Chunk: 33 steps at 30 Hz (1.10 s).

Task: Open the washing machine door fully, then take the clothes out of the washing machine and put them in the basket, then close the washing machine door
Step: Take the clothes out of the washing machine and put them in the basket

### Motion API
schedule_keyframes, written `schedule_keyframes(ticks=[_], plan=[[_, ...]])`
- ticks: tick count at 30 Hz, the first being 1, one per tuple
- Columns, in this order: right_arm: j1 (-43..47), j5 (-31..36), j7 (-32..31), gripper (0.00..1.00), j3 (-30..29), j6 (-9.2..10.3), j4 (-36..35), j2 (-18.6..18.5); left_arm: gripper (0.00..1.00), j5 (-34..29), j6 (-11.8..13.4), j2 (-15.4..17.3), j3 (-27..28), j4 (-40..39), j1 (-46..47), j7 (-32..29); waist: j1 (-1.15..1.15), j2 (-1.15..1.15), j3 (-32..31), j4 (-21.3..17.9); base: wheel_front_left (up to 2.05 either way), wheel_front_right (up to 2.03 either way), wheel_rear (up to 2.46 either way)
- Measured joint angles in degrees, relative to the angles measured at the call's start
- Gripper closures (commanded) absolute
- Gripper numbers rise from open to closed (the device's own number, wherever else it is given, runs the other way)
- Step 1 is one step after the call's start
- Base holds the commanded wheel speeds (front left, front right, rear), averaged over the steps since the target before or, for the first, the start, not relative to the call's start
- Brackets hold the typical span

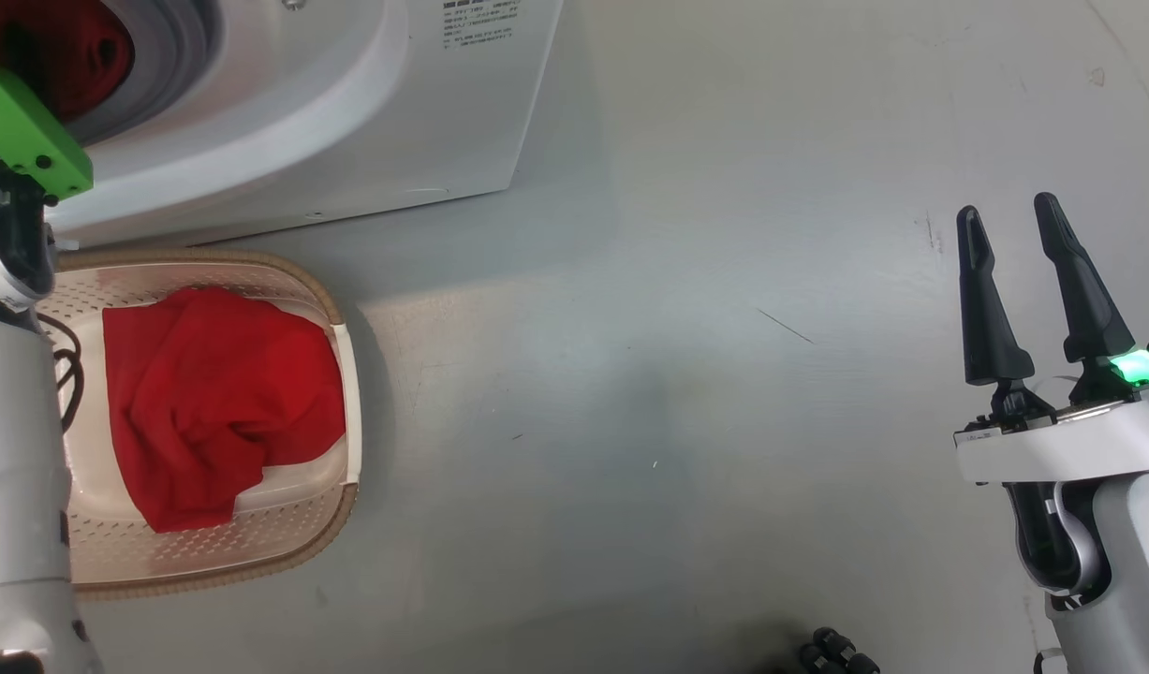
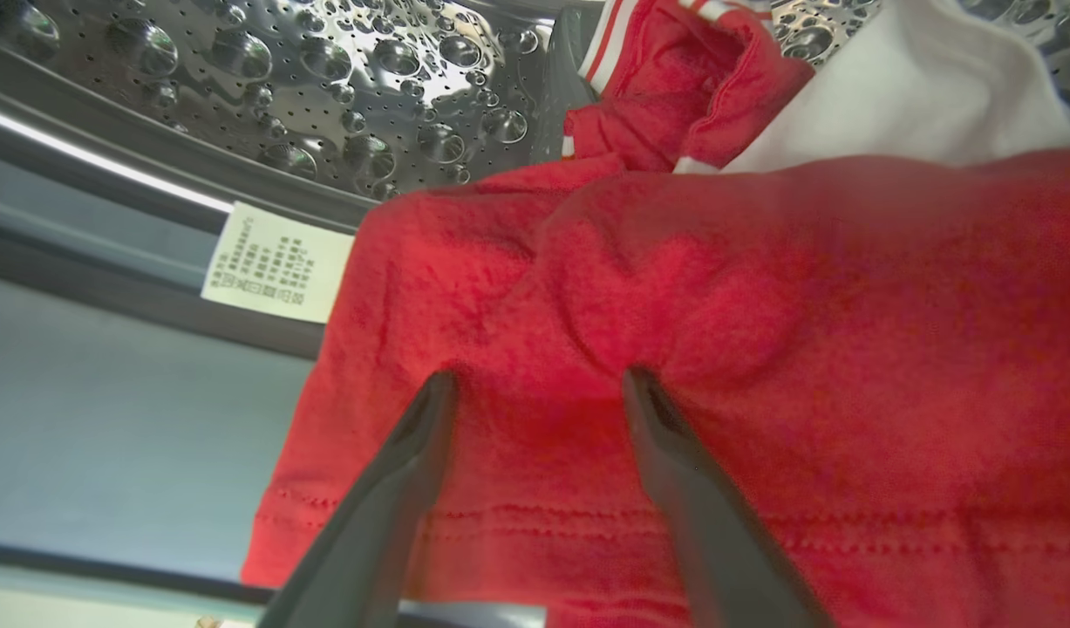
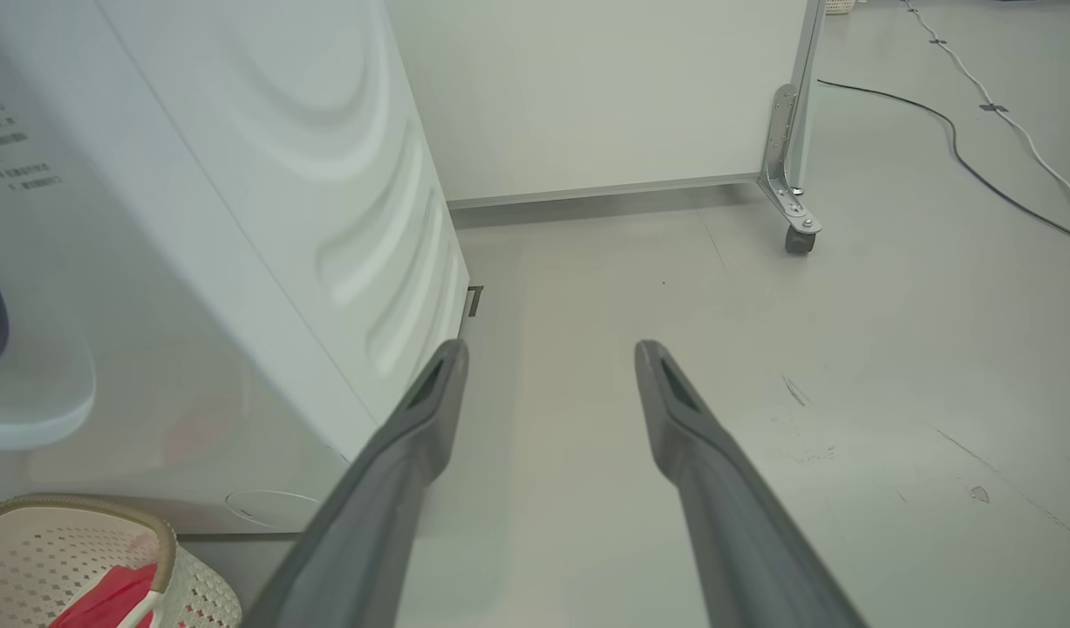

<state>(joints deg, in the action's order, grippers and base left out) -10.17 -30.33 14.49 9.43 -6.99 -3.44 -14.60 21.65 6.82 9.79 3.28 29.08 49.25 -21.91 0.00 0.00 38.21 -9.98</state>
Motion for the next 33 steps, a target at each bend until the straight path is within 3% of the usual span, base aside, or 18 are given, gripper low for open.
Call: schedule_keyframes(ticks=[14,15,16,27,33], plan=[[-0.37,0.00,0.01,0.00,0.71,0.00,-0.05,-0.65,0.00,0.44,0.00,0.26,0.04,4.49,3.01,-3.80,0.00,0.00,0.11,-0.18,0.00,0.00,0.00],[-0.43,0.00,0.01,0.00,0.81,0.00,-0.07,-0.65,0.25,0.47,0.00,0.26,0.00,4.83,3.17,-4.08,0.00,0.00,0.06,-0.19,0.00,0.00,0.00],[-0.56,0.00,0.01,0.00,0.92,0.00,-0.12,-0.65,1.00,0.52,0.00,0.26,-0.02,5.35,3.58,-4.59,0.00,0.00,-0.03,-0.22,0.00,0.00,0.00],[-1.09,-0.08,0.01,0.00,0.94,0.00,-0.18,-0.64,1.00,1.01,-0.01,0.09,0.00,5.83,3.91,-4.75,0.00,0.00,-0.44,-0.25,0.00,0.00,0.00],[-1.14,-0.34,0.01,0.00,0.34,0.00,-0.04,-0.63,1.00,0.99,-0.01,-0.18,0.18,6.20,3.88,-1.80,0.00,0.00,-0.95,-0.06,0.00,0.00,0.00]])
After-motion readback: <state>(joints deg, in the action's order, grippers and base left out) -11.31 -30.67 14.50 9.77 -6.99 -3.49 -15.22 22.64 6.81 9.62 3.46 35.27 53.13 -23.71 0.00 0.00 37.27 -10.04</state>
